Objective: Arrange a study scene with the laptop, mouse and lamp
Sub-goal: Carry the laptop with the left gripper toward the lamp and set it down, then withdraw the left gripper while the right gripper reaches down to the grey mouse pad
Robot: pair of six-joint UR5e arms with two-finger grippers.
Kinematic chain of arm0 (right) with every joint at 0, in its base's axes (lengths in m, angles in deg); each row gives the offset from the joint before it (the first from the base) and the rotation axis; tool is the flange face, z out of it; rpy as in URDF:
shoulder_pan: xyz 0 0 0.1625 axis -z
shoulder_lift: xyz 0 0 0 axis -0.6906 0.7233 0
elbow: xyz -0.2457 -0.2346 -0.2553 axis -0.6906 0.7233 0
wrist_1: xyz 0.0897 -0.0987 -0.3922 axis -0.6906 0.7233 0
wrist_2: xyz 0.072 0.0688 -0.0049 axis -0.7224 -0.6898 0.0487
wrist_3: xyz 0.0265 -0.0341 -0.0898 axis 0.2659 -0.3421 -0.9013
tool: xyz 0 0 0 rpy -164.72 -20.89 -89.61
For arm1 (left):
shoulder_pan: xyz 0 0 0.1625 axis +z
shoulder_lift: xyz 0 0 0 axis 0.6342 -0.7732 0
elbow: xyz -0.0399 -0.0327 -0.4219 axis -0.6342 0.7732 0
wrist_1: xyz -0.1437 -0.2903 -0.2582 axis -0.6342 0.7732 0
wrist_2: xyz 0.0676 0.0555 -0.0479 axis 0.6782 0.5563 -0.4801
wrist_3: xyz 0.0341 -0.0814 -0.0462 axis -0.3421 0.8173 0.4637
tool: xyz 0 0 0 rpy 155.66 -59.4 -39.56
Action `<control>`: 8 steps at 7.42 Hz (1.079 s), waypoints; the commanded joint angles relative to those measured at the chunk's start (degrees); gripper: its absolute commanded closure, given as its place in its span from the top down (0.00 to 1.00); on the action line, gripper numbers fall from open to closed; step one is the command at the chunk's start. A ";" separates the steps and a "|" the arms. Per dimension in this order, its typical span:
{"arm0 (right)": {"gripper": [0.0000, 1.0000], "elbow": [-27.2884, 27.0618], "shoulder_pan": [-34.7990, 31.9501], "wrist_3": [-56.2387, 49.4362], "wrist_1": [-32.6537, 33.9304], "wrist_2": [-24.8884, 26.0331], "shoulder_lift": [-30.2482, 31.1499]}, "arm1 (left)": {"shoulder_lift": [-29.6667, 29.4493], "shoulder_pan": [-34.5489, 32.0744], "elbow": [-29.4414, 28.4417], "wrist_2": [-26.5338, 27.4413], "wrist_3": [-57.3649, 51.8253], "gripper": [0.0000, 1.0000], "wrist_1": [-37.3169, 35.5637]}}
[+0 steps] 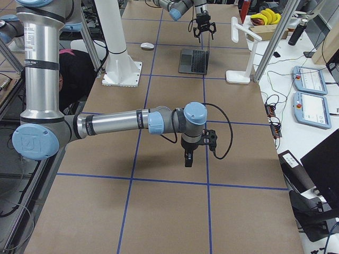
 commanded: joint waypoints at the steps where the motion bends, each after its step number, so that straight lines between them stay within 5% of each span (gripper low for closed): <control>1: 1.00 -3.10 0.00 -0.07 0.00 -0.31 0.32 | 12.19 -0.72 11.05 -1.52 12.53 1.00 -1.40; 3: 1.00 -4.52 0.17 -0.08 0.00 -8.69 1.38 | 23.63 -8.84 14.97 -8.95 15.86 1.00 -4.48; 5: 1.00 -8.52 6.28 0.79 -2.09 -10.59 1.47 | 31.30 -16.60 14.54 -14.18 15.86 1.00 -8.34; 6: 1.00 -10.39 11.37 5.85 -3.76 -9.98 1.47 | 34.20 -17.33 14.54 -14.18 19.25 1.00 -9.05; 8: 1.00 -14.35 23.14 24.53 -12.78 -0.62 1.38 | 38.69 -17.33 14.88 -14.27 30.83 1.00 -8.27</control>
